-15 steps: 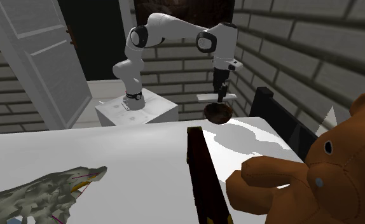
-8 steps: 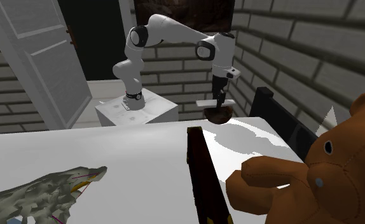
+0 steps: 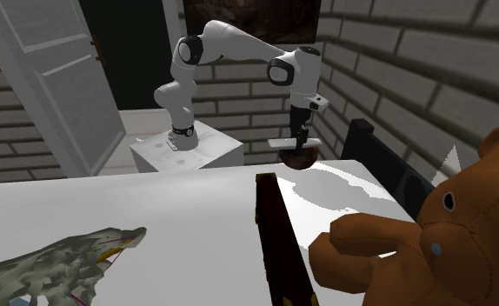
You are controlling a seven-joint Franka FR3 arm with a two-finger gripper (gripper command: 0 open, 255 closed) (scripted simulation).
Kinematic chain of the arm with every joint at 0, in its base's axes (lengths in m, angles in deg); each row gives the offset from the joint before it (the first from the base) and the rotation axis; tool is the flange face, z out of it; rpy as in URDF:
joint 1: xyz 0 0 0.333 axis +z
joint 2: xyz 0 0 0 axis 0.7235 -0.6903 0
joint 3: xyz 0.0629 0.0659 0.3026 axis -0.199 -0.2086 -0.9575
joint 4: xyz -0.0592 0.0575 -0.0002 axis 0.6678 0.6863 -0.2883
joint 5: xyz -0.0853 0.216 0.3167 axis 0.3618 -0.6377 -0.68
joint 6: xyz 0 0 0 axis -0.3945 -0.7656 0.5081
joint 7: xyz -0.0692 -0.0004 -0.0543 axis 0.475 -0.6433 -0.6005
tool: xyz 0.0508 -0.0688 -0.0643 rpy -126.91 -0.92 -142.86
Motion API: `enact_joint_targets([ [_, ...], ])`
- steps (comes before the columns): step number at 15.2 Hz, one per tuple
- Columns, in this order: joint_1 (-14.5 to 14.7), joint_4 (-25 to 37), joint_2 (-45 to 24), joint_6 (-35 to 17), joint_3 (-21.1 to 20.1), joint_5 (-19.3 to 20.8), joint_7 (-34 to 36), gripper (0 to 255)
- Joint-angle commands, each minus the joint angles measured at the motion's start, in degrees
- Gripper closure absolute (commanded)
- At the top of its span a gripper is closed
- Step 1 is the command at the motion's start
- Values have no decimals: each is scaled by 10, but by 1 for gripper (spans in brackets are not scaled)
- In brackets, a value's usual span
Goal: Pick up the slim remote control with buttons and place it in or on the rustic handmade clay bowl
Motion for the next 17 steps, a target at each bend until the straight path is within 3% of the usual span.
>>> enact_joint_targets([
  [1,0,0,0,0,0,0,0,255],
  [2,0,0,0,0,0,0,0,0],
  [7,0,0,0,0,0,0,0,0],
  [11,-1,71,1,72,0,0,1,0],
  [17,-1,71,1,72,0,0,1,0],
])
